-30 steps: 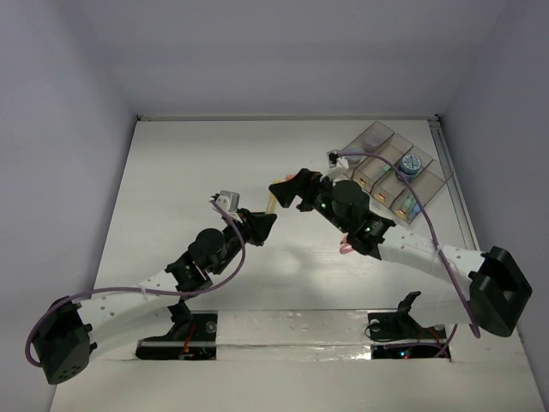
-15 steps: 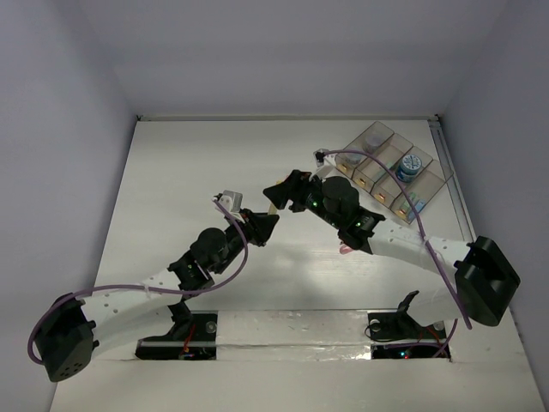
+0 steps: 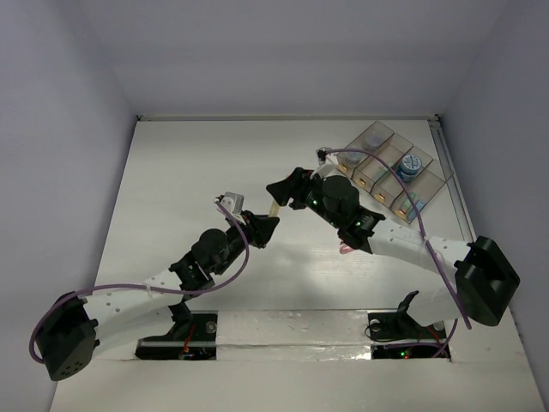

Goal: Sort the stationery into containers
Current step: Close the pen cap on the pen.

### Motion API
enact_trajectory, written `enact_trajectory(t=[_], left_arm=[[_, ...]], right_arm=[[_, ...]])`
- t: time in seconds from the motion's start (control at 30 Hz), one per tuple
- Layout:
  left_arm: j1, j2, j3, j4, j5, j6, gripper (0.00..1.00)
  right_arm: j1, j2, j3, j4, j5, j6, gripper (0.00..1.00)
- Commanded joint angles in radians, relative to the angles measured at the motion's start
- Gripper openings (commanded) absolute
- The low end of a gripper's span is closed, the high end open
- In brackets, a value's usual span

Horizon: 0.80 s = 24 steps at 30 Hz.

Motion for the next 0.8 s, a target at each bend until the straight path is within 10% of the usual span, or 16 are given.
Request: enact_trajectory(t=[0.0, 0.47, 0.77], left_arm=[[0.005, -0.011, -0.015, 0.058, 0.011, -0.002, 0.00], [0.005, -0.025, -0.019, 0.058, 0.011, 0.000, 0.00], [0.005, -0.025, -0.007, 0.058, 0.005, 0.011, 0.00]], right_arm=[[0.000, 0.002, 0.034, 0.067, 0.044, -0.013, 0.61], [0.000, 0.030, 0.037, 0.069, 0.029, 0.004, 0.47], [0.000, 0.030, 0.014, 0.095, 0.017, 0.015, 0.06]])
